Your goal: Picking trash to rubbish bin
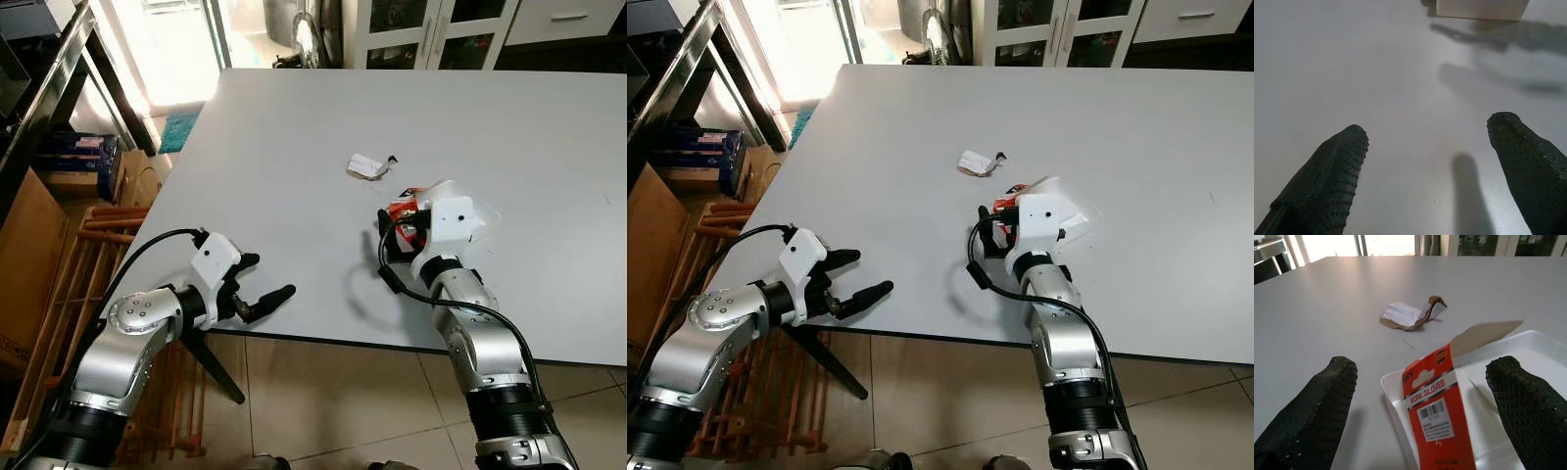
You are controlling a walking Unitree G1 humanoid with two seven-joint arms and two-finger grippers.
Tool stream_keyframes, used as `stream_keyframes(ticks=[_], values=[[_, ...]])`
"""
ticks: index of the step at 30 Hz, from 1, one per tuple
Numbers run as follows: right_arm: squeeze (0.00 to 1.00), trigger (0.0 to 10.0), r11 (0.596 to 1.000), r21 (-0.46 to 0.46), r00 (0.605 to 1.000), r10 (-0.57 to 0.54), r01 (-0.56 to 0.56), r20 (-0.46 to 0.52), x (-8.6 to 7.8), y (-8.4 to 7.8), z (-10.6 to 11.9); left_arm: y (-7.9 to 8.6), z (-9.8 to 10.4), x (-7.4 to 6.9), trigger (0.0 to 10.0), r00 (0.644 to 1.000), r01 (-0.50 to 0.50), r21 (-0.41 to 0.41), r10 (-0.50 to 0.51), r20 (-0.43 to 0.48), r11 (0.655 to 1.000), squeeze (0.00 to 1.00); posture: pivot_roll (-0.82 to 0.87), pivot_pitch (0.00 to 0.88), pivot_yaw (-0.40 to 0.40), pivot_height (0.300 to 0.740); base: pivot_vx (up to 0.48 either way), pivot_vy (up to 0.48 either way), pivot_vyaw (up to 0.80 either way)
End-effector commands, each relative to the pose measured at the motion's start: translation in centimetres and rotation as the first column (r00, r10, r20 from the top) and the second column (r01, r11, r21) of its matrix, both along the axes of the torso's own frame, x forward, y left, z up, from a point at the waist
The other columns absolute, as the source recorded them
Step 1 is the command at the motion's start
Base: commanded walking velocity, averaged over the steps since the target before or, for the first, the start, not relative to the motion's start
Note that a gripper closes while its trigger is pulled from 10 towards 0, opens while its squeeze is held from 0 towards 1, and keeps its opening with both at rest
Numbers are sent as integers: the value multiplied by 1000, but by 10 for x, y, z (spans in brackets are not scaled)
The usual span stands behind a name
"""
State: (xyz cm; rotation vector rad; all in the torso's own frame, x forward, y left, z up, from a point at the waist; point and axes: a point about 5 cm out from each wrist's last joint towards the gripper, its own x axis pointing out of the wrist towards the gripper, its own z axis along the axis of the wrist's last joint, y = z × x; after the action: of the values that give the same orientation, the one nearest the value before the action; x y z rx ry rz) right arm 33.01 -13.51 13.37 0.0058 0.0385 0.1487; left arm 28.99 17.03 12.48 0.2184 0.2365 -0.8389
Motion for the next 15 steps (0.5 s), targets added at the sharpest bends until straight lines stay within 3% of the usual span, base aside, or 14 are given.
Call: stream_keyframes(ticks=[1,2,15], values=[[188,10000,1000,24,1000,15,-14,-17,2,1,-1,4,-1,-3,10000,1000,-6,24,6,-9,1000,0,78,139,66,740,0,0,0],[0,10000,1000,25,1000,18,-17,-20,2,1,-2,4,-1,-4,10000,1000,-6,25,7,-10,1000,0,82,142,65,740,0,0,0],[0,10000,997,51,995,68,-65,-77,2,7,-16,7,-3,-9,10000,1000,-22,27,22,-19,999,0,102,145,57,740,0,0,0]])
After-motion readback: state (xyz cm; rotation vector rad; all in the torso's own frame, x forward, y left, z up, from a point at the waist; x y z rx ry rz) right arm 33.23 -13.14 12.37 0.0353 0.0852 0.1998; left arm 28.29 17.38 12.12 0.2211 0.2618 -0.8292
